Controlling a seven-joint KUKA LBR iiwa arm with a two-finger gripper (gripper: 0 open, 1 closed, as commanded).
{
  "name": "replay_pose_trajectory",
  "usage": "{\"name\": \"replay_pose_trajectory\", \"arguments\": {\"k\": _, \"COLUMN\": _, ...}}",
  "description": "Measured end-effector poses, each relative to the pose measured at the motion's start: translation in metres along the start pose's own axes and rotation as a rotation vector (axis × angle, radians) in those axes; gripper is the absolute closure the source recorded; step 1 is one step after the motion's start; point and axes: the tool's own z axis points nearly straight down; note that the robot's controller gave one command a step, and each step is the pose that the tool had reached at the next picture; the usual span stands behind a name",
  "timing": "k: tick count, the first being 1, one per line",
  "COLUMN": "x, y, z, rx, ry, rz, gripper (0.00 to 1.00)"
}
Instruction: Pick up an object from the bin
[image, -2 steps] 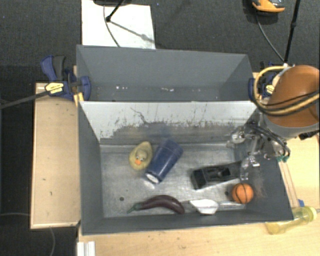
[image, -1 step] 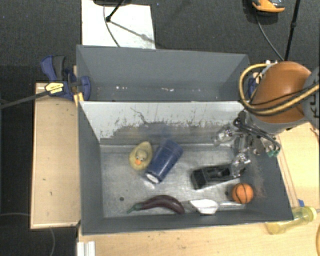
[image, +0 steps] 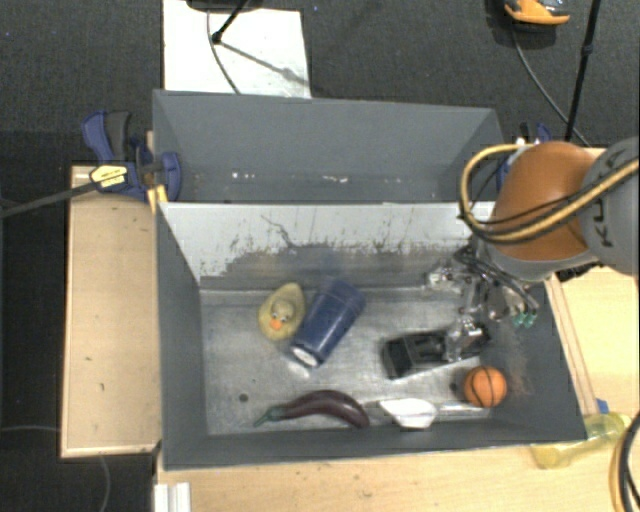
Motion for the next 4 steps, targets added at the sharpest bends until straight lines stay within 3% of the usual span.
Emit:
{"name": "replay_pose_trajectory", "arguments": {"k": 1, "x": 0.0187, "y": -0.0092, "z": 0.0542, "rx": 0.001, "ry": -0.002, "rz": -0.176, "gripper": 0.00}}
{"name": "replay_pose_trajectory", "arguments": {"k": 2, "x": 0.0102, "y": -0.0026, "z": 0.0504, "rx": 0.006, "ry": 0.008, "rz": -0.050, "gripper": 1.00}}
{"name": "replay_pose_trajectory", "arguments": {"k": 4, "x": 0.0104, "y": -0.0027, "z": 0.0489, "rx": 0.005, "ry": 0.006, "rz": -0.050, "gripper": 1.00}}
